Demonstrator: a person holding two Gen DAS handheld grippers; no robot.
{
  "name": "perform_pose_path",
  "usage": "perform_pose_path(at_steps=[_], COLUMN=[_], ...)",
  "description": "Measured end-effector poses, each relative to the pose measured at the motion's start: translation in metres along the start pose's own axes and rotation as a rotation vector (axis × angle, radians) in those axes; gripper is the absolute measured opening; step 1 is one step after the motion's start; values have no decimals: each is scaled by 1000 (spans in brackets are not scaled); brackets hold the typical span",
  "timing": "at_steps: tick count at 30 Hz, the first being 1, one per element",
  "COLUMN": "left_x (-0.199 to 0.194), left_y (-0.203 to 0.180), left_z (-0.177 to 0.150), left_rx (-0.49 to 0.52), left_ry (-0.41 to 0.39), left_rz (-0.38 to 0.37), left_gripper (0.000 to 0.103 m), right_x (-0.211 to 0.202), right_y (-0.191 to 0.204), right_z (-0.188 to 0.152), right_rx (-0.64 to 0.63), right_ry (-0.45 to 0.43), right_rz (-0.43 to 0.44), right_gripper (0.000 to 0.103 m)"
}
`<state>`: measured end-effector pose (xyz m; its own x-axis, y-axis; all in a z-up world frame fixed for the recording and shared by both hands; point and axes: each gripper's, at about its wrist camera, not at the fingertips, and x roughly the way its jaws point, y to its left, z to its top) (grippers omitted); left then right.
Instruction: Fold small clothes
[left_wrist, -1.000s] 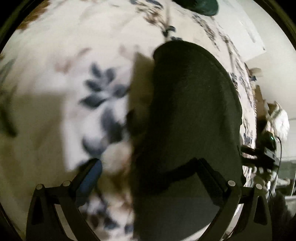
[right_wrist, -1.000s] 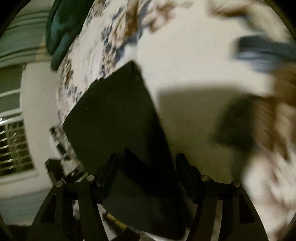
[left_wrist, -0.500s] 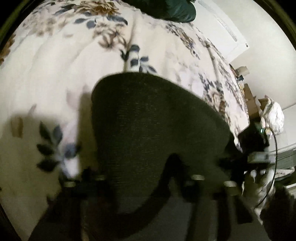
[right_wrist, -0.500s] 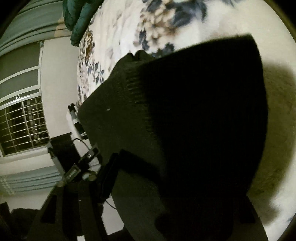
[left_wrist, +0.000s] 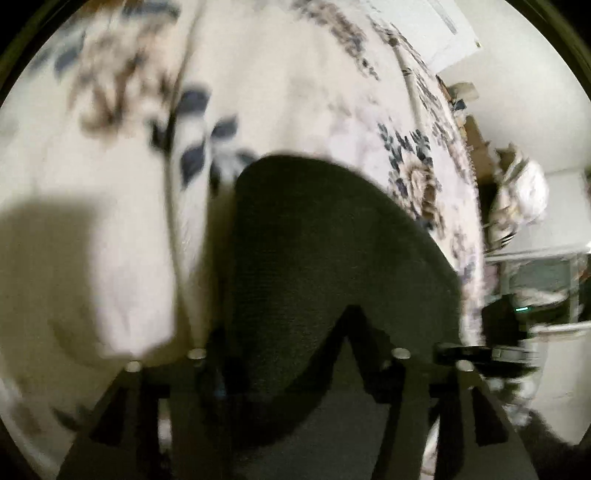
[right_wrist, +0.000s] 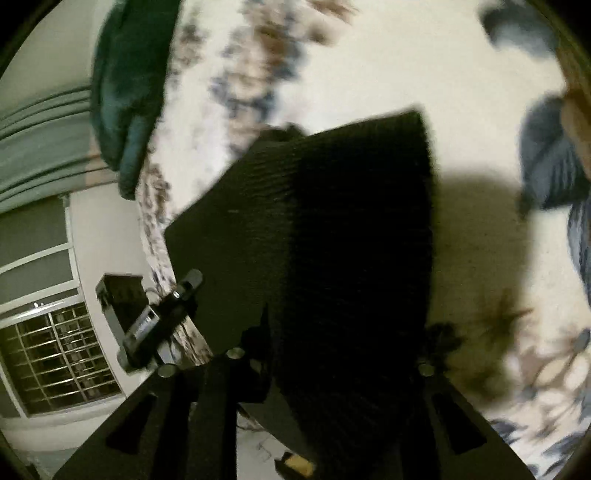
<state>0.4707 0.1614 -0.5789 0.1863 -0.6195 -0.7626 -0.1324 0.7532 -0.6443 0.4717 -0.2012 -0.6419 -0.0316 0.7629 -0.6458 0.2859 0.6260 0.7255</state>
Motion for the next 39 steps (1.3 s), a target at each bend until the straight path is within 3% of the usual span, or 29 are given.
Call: perform_pose_path(at_steps=[1, 4, 6, 9, 11, 14, 19, 24, 28, 34, 39], left_x=[-1, -4, -2, -1, -6, -13, -23, -40, -36, 10, 61], left_y=[5, 6, 0, -22, -38, -51, -70, -91, -115, -134, -127], left_z=[-5, -24, -35, -38, -36, -30, -11, 36, 93, 190, 240], left_rx=[-19, -24, -14, 29, 64, 87, 131, 157, 191, 239, 250], left_ry=[3, -9, -32, -99, -131, -145, -142, -172, -195, -188, -103], left_rz=[-31, -55, -29, 76, 124, 157, 175, 141, 119, 140, 216], left_gripper=[55, 55, 55, 48, 26, 22, 22, 22, 22, 23, 26], right_x=[4, 12, 19, 40, 52, 54, 31, -12, -38, -62, -51], right_y=[-7, -19, -19, -7, 5, 16, 42, 82, 111, 137, 130], right_z=[3, 7, 8, 8, 9, 7, 3, 23, 63, 154, 232], right_rx=[0, -19, -36, -63, -80, -99, -106, -141, -160, -151, -99], right_ry=[20, 74, 95, 104, 89, 48, -10, -89, -144, -214, -238], right_rz=[-12, 36, 61, 57, 43, -15, -17, 23, 29, 11, -40], right_gripper=[51, 56, 59, 60, 41, 20, 18, 18, 18, 18, 18])
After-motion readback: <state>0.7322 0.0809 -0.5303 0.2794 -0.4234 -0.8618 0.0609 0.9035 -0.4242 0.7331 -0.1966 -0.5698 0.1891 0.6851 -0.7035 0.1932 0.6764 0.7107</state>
